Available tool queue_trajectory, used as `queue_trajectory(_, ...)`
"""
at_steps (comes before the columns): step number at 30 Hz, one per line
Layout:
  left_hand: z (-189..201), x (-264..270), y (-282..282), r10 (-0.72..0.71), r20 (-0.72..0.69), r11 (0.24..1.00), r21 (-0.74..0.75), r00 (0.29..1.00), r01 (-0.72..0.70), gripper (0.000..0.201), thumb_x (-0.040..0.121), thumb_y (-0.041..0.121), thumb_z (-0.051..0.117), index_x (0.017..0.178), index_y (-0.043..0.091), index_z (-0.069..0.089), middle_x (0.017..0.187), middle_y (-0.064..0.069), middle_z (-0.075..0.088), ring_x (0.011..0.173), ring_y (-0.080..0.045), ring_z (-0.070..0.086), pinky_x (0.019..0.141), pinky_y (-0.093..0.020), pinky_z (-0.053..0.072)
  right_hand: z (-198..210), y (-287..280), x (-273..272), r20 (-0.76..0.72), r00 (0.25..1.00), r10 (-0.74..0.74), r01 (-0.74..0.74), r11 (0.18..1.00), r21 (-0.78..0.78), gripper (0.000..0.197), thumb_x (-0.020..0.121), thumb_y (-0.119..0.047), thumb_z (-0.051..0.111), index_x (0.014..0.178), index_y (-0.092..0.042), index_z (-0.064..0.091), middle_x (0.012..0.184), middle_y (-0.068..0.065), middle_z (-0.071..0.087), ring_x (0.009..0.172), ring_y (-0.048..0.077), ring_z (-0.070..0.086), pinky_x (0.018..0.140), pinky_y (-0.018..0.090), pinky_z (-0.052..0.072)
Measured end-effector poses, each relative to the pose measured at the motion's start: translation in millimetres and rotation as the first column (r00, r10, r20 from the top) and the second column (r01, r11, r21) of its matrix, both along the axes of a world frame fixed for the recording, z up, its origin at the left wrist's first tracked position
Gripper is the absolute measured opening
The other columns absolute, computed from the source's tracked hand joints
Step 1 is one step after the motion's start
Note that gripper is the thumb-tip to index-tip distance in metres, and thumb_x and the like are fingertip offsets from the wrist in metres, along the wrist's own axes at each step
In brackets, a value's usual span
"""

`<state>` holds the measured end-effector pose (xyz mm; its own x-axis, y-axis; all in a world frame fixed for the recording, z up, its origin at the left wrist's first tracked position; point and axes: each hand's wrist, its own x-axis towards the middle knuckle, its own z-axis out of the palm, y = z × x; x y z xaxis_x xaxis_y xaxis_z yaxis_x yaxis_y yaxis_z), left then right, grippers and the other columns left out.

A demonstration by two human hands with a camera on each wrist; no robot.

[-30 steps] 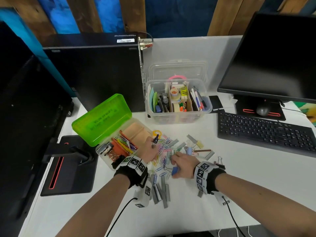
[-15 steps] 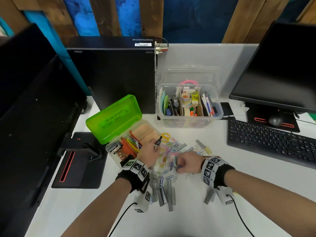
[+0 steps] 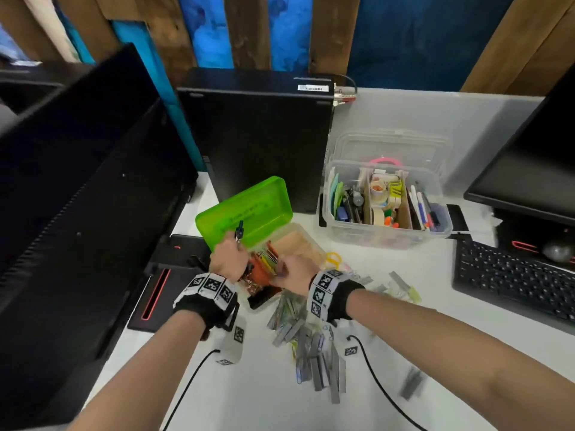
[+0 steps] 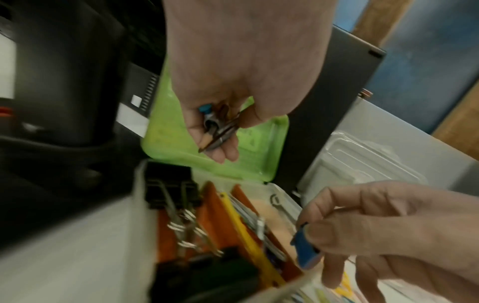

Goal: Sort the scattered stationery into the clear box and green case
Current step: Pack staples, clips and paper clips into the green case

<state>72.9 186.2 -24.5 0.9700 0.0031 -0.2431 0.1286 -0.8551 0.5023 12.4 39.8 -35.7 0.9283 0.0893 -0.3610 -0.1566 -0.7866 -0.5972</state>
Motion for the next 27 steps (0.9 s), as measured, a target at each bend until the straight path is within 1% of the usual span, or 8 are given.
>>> queue_trajectory(2,-2.6,-0.7,6.8,0.027,-0.013,1.0,0.016,1.0,-0.027,0.034,0.097,0.011,0.04,0.13,0.006,0.043,0.118,-0.028,0.058,0.109,-0.045,0.056,0.09,-0.047,0.044,-0.6,14.3,9.6,0.029,0.996,0.082,-0.077,0.986,-0.151,0.023,0.09,-0.037,0.059,0.09,-0.016,0.05,0.088,0.004,0.057,0.079,0.021,0.054,0.052,0.023,0.035)
queue_trajectory(4,-6.9,-0.6,11.8,0.052,-0.017,0.999,0.0,0.999,-0.052,0.034,0.096,0.012,0.041,0.13,0.008,0.044,0.117,-0.028,0.058,0.108,-0.046,0.056,0.09,-0.048,0.045,-1.7,24.4,18.9,0.025,0.989,0.148,-0.135,0.948,-0.288,0.028,0.092,-0.038,0.055,0.101,-0.012,0.057,0.097,0.009,0.063,0.087,0.026,0.062,0.063,0.026,0.042)
queue_trajectory(7,-10.3,0.3,14.7,0.07,-0.022,0.997,-0.013,0.997,-0.071,0.036,0.096,0.012,0.041,0.132,0.01,0.043,0.117,-0.029,0.058,0.109,-0.047,0.055,0.089,-0.047,0.044,-0.9,31.6,26.2,-0.004,0.983,0.185,-0.175,0.922,-0.346,0.031,0.093,-0.034,0.056,0.11,-0.008,0.06,0.106,0.012,0.061,0.096,0.028,0.063,0.067,0.029,0.042)
queue_trajectory(12,-10.2,1.8,15.5,0.069,-0.032,0.997,-0.031,0.997,-0.07,0.036,0.096,0.013,0.04,0.132,0.01,0.044,0.12,-0.029,0.056,0.112,-0.046,0.053,0.091,-0.046,0.043,0.1,35.6,28.5,-0.025,0.982,0.189,-0.187,0.93,-0.317,0.034,0.09,-0.033,0.063,0.111,-0.006,0.062,0.111,0.014,0.059,0.1,0.029,0.061,0.078,0.034,0.047)
queue_trajectory(17,-8.3,-0.1,13.4,0.036,-0.045,0.998,-0.046,0.998,-0.038,0.035,0.096,0.012,0.04,0.131,0.009,0.044,0.119,-0.028,0.058,0.111,-0.046,0.054,0.092,-0.046,0.042,-9.4,32.1,22.8,-0.063,0.962,0.264,-0.27,0.91,-0.315,0.017,0.091,-0.009,0.058,0.105,-0.006,0.065,0.114,0.014,0.059,0.091,0.029,0.061,0.068,0.029,0.043)
queue_trajectory(23,-4.6,-6.0,8.7,-0.009,-0.033,0.997,-0.082,0.999,0.006,0.032,0.096,0.008,0.039,0.127,0.007,0.045,0.114,-0.027,0.06,0.106,-0.044,0.056,0.089,-0.045,0.044,-7.0,21.5,24.8,-0.028,0.975,0.222,-0.221,0.938,-0.268,0.03,0.093,-0.007,0.051,0.122,-0.003,0.058,0.129,0.018,0.052,0.119,0.033,0.05,0.093,0.034,0.04)
queue_trajectory(25,-3.5,-8.4,8.4,-0.014,-0.033,0.996,-0.09,0.999,0.011,0.032,0.096,0.009,0.039,0.127,0.008,0.045,0.113,-0.026,0.06,0.105,-0.044,0.057,0.089,-0.045,0.046,-11.5,21.3,26.2,-0.024,0.981,0.193,-0.193,0.952,-0.236,0.027,0.091,-0.007,0.053,0.116,-0.006,0.061,0.125,0.014,0.054,0.116,0.032,0.052,0.091,0.032,0.042)
queue_trajectory(27,-3.2,-10.2,8.9,-0.017,-0.037,0.996,-0.093,0.999,0.013,0.031,0.096,0.009,0.039,0.127,0.008,0.045,0.114,-0.027,0.06,0.106,-0.044,0.056,0.09,-0.045,0.045,-17.7,22.9,29.0,-0.016,0.991,0.135,-0.135,0.969,-0.209,0.018,0.088,-0.007,0.057,0.101,-0.014,0.067,0.115,0.007,0.06,0.104,0.027,0.059,0.084,0.032,0.048)
